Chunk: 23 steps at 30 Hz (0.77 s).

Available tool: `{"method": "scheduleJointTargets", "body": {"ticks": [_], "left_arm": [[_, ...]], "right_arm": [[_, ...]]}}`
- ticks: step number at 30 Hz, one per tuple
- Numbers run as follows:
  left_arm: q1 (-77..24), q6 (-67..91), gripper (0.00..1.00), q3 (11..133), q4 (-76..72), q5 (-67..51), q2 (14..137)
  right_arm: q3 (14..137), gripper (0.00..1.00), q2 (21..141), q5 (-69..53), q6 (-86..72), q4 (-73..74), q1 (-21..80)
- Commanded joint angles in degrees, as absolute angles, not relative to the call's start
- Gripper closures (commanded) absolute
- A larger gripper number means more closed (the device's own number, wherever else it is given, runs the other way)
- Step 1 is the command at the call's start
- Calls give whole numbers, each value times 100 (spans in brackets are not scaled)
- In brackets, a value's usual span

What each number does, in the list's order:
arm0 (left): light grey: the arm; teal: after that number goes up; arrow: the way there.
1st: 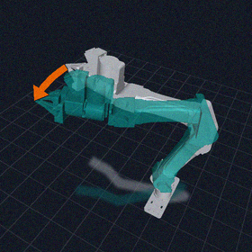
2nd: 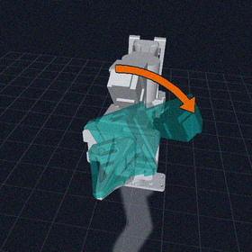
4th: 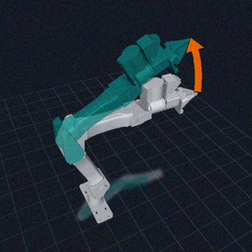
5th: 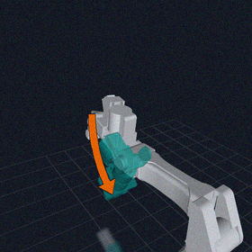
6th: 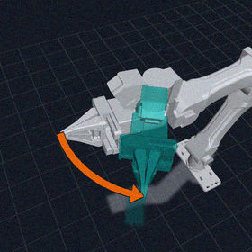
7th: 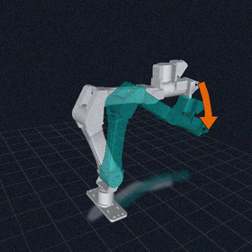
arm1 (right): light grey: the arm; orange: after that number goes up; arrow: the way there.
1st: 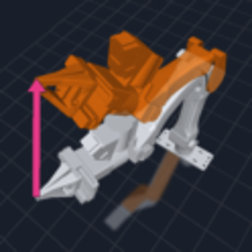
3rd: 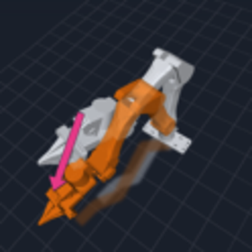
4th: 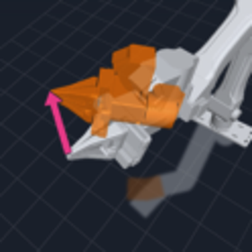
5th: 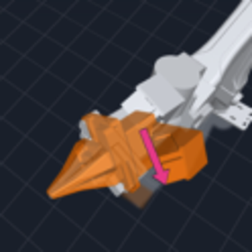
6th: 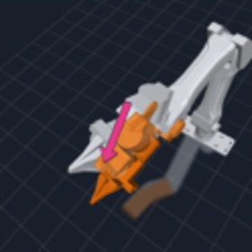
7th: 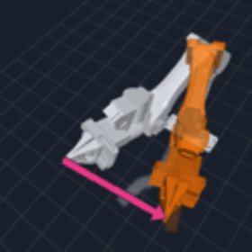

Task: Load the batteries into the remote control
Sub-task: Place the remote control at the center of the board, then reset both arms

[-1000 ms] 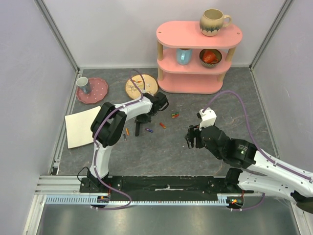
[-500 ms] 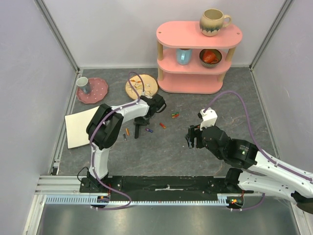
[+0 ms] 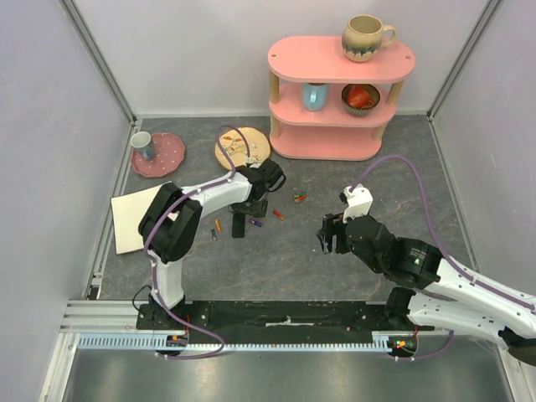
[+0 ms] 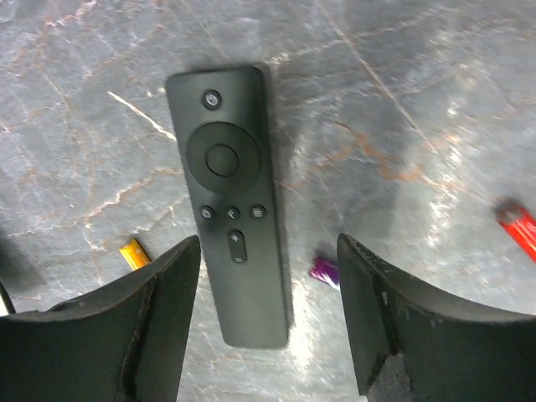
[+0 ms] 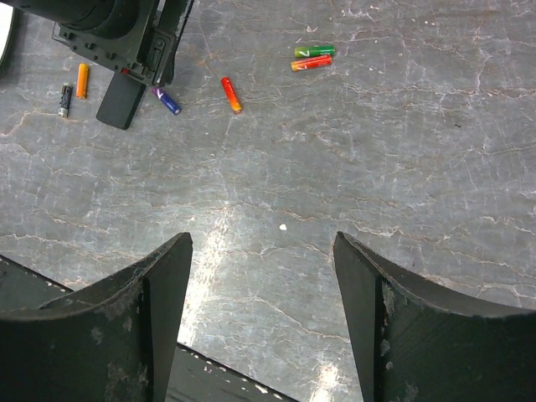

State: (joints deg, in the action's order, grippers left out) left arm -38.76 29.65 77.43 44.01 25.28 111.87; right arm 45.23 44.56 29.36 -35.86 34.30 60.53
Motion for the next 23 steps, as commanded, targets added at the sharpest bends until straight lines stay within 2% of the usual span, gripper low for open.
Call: {"method": "scheduleJointTargets", "body": {"ticks": [1, 4, 5, 6, 7, 8, 10, 13, 18, 23], "left_arm": [[-4016, 2830, 28, 7954, 4359, 2153, 10434], [-4104, 2769, 27, 7780, 4097, 2040, 9478], [-4104, 2742, 26, 7378, 3635, 1882, 9161], [-4104, 2733, 25, 7104, 3378, 1811, 8419], [-4104, 2794, 8, 6823, 3149, 1802, 8046], [-4087, 2821, 1, 6255, 2659, 1793, 7711], [-4035, 3066, 1, 5759, 2409, 1872, 6791], [-3929, 3094, 1, 4969, 2277, 2047, 6111], [-3718, 3594, 1, 4544, 2522, 1758, 5793], [-3718, 3639, 1, 4280, 2171, 1467, 5432]], "right_arm": [[4570, 24, 4421, 3050, -3727, 3366, 6056], [4597, 24, 4430, 3085, -3727, 3384, 6056], [4597, 24, 4438, 3102, -3735, 3375, 6056], [4597, 24, 4447, 3120, -3735, 3384, 6056], [4588, 24, 4447, 3138, -3735, 3401, 6056], [4579, 24, 4447, 3181, -3735, 3393, 6056], [4518, 24, 4439, 3234, -3727, 3393, 6047], [4413, 24, 4491, 3331, -3657, 3349, 6064], [4447, 23, 4754, 3463, -3507, 3331, 6064], [4570, 22, 4808, 3437, -3358, 3068, 6056]]}}
